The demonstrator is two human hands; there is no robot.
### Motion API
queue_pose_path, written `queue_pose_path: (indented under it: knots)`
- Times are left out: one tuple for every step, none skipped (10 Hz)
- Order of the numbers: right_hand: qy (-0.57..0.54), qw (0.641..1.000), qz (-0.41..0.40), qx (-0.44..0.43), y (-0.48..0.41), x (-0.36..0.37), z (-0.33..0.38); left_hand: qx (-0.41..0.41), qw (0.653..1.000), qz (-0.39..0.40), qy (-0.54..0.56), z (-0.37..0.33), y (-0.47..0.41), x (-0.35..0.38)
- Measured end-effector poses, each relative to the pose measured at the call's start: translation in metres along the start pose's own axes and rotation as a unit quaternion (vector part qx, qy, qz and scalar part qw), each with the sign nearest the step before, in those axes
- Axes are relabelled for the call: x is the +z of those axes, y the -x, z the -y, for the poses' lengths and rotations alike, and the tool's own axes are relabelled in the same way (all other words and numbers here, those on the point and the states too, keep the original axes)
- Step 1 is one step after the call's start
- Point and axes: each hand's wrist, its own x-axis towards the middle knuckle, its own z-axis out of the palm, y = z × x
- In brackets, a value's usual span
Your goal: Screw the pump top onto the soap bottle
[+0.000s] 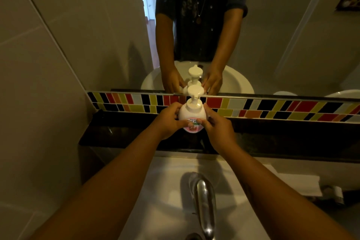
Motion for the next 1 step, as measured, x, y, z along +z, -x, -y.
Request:
queue_pose_path:
  knots:
    - [0.020, 1.000, -0.005, -0.004, -0.0020, 0.0003, 0.0029, 0.004, 1.000, -0.010, -0.010, 0.0000, -0.0005, 0.0014]
